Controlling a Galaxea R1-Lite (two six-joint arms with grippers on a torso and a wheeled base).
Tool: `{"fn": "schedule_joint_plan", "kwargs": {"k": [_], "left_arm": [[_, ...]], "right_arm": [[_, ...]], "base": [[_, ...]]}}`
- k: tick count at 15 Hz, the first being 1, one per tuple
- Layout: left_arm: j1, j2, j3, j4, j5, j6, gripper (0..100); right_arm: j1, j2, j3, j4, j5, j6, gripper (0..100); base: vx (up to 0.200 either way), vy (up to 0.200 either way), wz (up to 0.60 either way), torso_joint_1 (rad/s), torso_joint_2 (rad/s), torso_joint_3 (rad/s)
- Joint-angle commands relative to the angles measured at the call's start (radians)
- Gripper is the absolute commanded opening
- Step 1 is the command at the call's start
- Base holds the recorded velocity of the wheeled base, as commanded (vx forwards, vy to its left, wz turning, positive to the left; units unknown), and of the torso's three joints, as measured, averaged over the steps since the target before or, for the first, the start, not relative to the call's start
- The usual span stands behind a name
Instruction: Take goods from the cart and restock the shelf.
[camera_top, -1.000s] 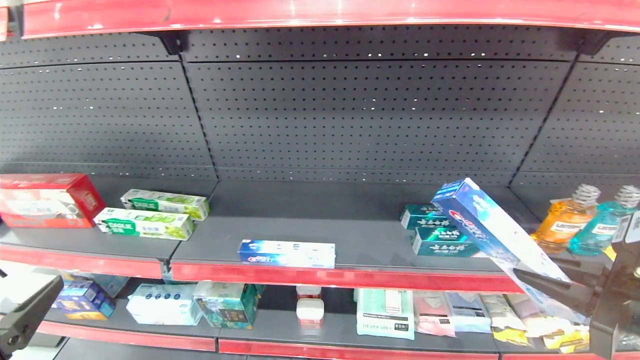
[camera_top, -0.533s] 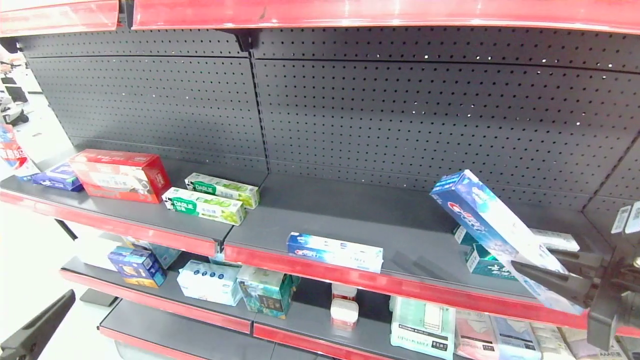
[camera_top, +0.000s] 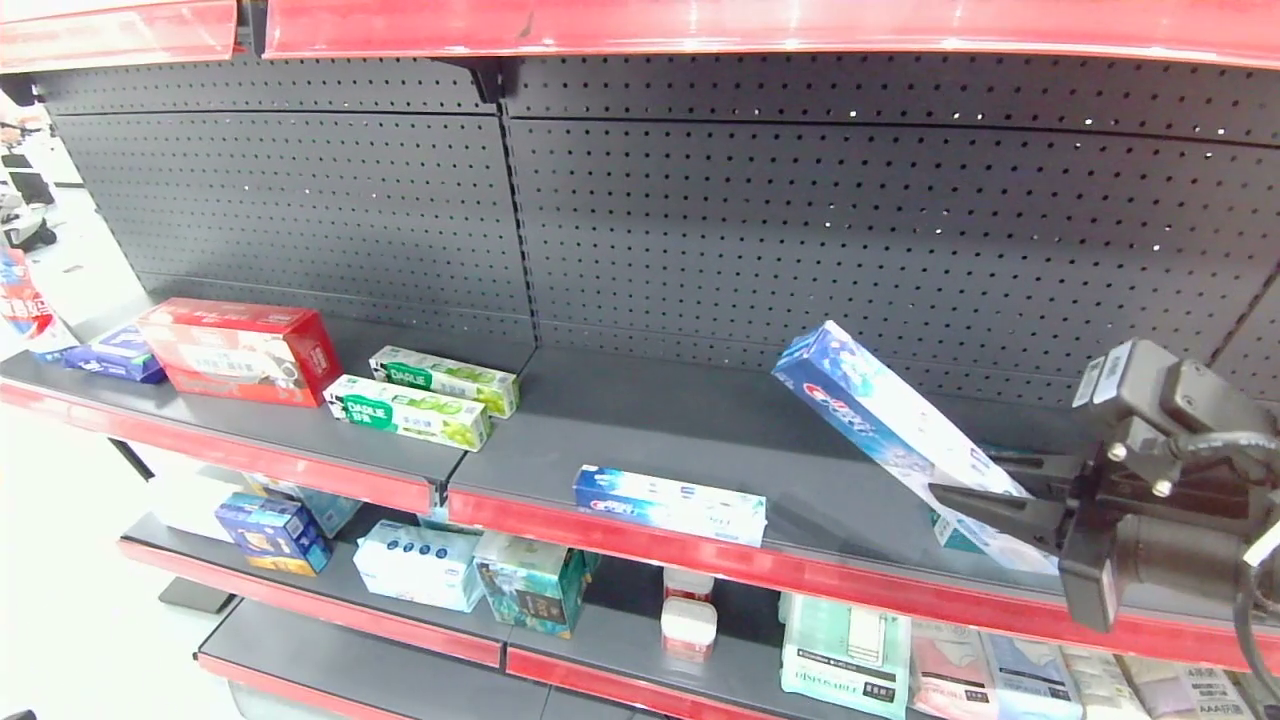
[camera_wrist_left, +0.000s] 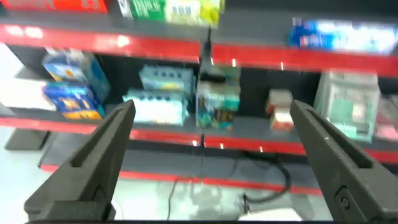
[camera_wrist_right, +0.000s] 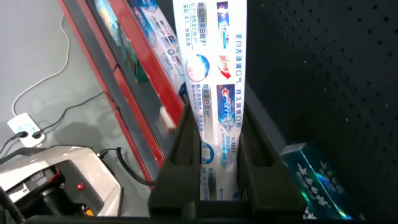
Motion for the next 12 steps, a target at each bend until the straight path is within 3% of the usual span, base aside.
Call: {"fn": "schedule_joint_plan", "kwargs": {"k": [1,5,6,8,9,12], "left_arm": [[0.0,-0.13,0.012,0.039,-0.013,0.001,100],[-0.003,-0.202,0.054,0.026,-0.039,-0.038,100],[-0.001,-0.201,0.061,0.026,-0.027,-0.033,100],[0.014,-0.194,0.063,0.023,0.052,-0.038,100],[0.04,-0.196,0.064,0.022,0.079,-0.035,100],[0.144,-0.19,0.064,0.022,0.081,-0.038,100]], "right_arm": [[0.007,0.047,-0.012,-0.002,0.0,-0.008,0],[0.005,0.04,-0.012,-0.003,0.0,-0.012,0],[0.005,0.038,-0.012,-0.003,0.0,-0.009,0],[0.005,0.037,-0.012,-0.003,-0.001,-0.009,0],[0.003,0.035,-0.012,-0.003,-0.003,-0.008,0],[0.003,0.04,-0.02,-0.003,-0.003,-0.008,0]], "base": [[0.0,0.0,0.0,0.0,0.0,0.0],[0.0,0.0,0.0,0.0,0.0,0.0],[0.0,0.0,0.0,0.0,0.0,0.0],[0.0,0.0,0.0,0.0,0.0,0.0],[0.0,0.0,0.0,0.0,0.0,0.0],[0.0,0.0,0.0,0.0,0.0,0.0]]}}
